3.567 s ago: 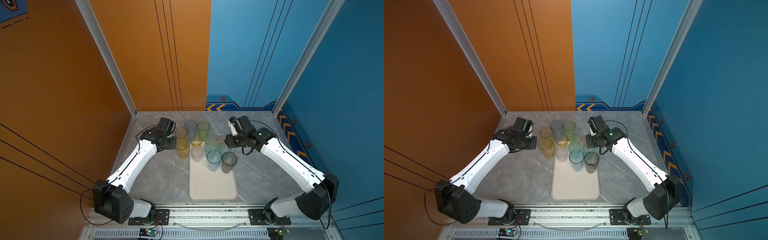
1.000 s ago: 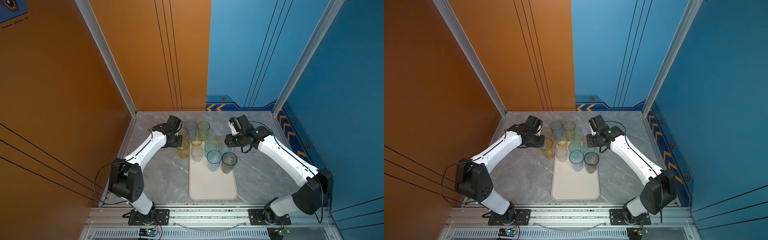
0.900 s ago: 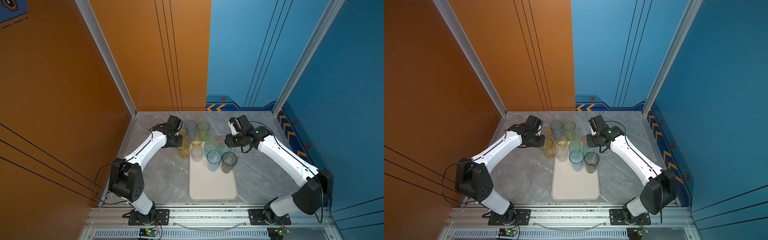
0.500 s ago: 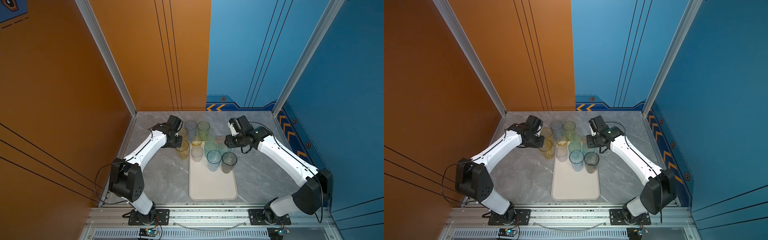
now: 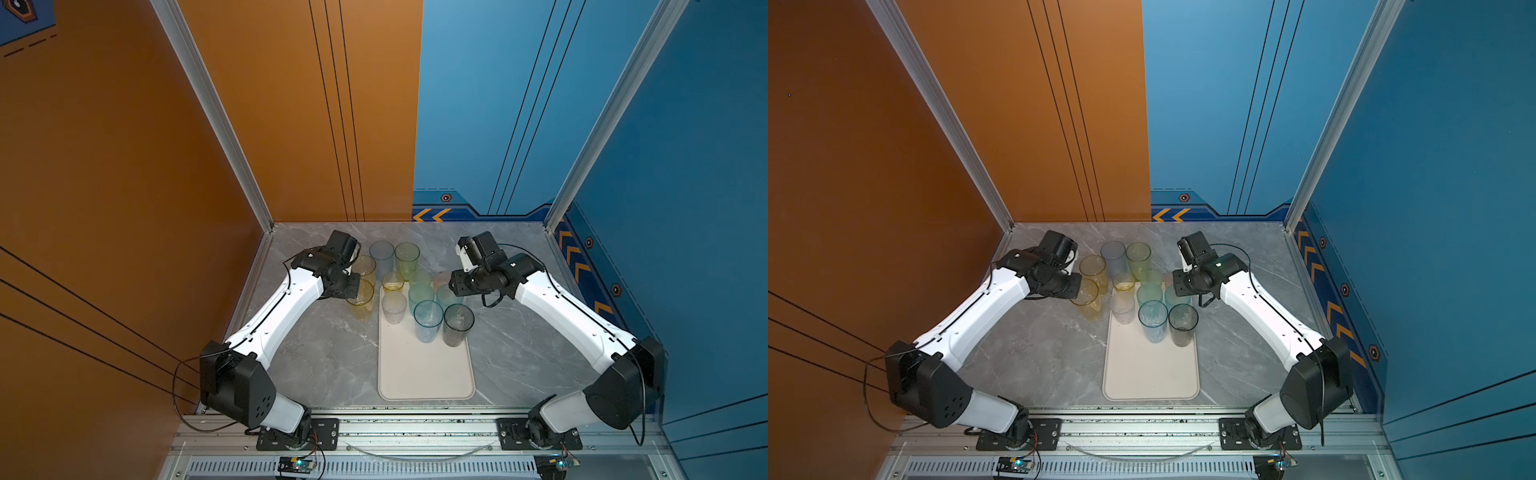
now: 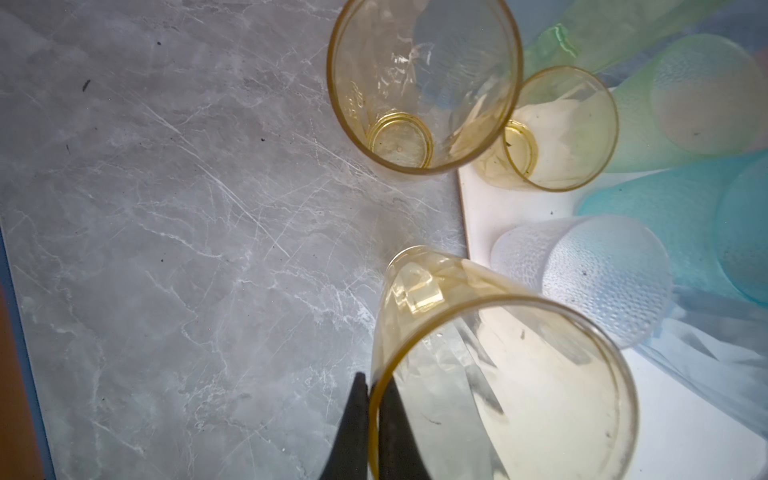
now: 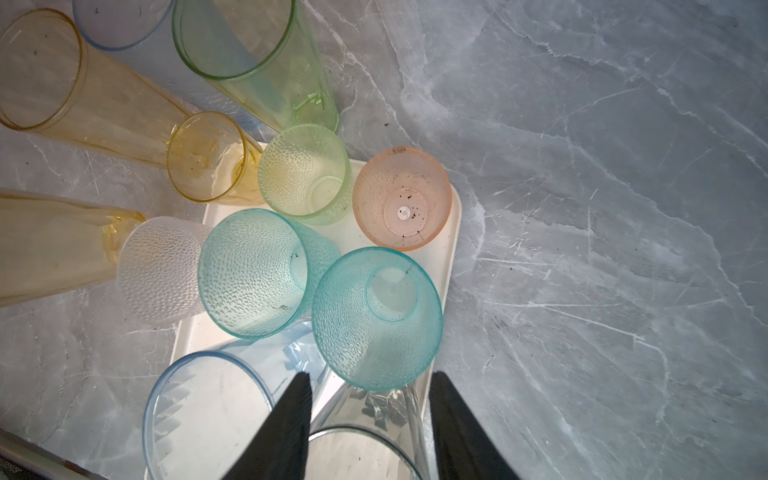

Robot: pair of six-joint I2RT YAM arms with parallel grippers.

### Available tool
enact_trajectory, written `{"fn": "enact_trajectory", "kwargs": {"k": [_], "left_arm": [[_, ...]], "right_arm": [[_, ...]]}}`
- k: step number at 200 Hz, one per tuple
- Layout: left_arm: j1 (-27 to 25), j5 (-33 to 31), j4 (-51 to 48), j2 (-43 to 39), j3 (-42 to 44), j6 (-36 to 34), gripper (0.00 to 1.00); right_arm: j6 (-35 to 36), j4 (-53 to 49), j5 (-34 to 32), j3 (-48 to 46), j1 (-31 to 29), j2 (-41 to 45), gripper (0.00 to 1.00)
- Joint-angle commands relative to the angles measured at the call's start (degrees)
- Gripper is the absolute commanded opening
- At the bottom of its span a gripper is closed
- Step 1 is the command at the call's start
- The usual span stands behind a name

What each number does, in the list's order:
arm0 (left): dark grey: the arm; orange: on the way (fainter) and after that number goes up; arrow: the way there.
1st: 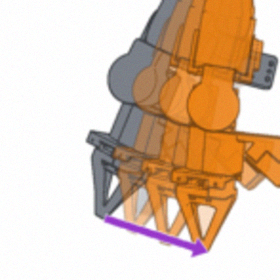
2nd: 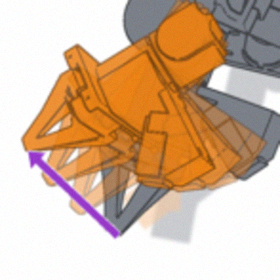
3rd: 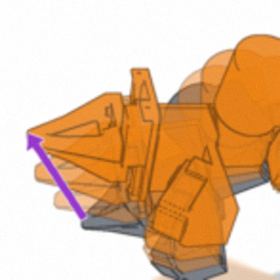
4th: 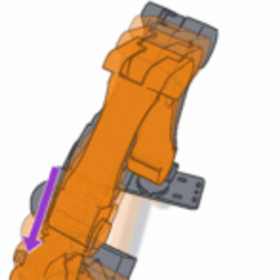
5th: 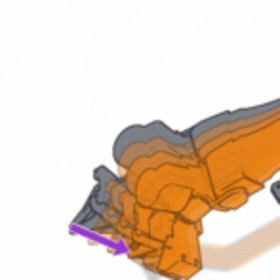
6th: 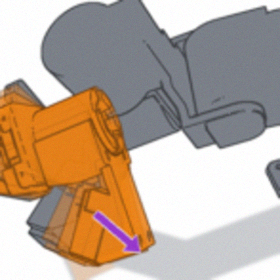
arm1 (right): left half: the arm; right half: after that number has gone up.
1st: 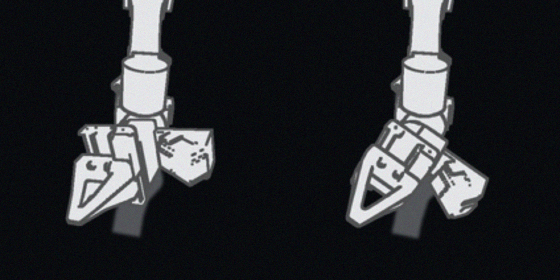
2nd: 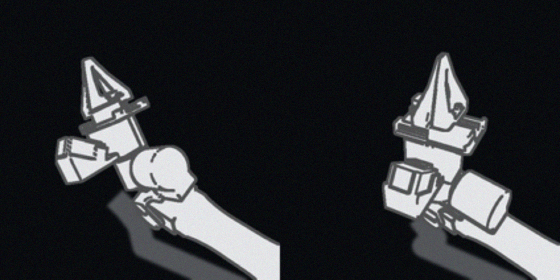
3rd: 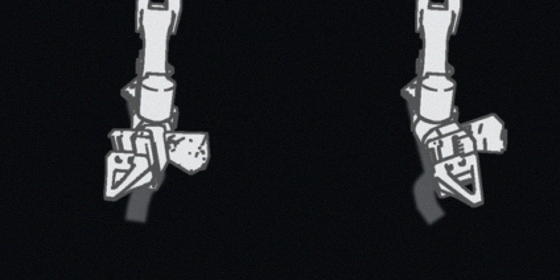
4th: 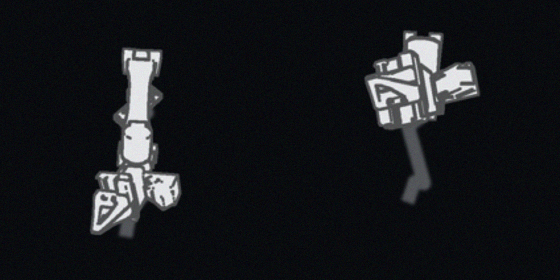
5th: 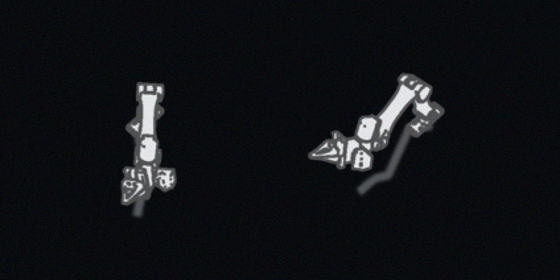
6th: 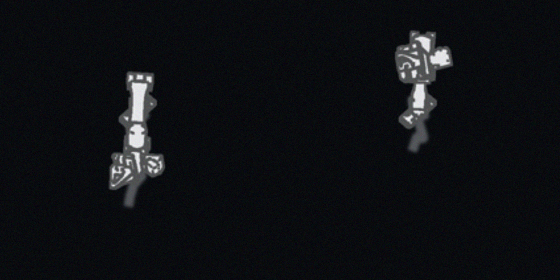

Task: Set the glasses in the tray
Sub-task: 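Close left gripper on the yellow glass and slide it toward the tray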

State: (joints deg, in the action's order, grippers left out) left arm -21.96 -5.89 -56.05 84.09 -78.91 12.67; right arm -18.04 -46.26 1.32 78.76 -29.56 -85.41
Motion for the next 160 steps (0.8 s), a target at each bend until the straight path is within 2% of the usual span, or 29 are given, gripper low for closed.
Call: {"fn": "enact_trajectory", "kwargs": {"k": [1,61,104,160], "left_arm": [[-2.51,-1.00,-3.53,-2.62,-2.04,-1.16,0.00],[-10.36,-2.05,-6.67,-6.55,-2.05,1.84,0.00],[-15.47,-3.01,-6.40,-4.75,-1.86,3.06,0.00],[-18.03,-4.04,-2.77,-2.62,0.51,3.90,0.00]], "right_arm": [[-0.59,0.20,-0.23,-0.83,0.03,1.90,0.46],[-0.85,0.14,-0.36,-0.94,0.04,2.77,0.46],[-0.94,0.28,-0.16,-0.66,-0.14,2.44,0.46],[-0.94,0.26,-0.25,-1.25,-0.40,2.61,0.46]]}}
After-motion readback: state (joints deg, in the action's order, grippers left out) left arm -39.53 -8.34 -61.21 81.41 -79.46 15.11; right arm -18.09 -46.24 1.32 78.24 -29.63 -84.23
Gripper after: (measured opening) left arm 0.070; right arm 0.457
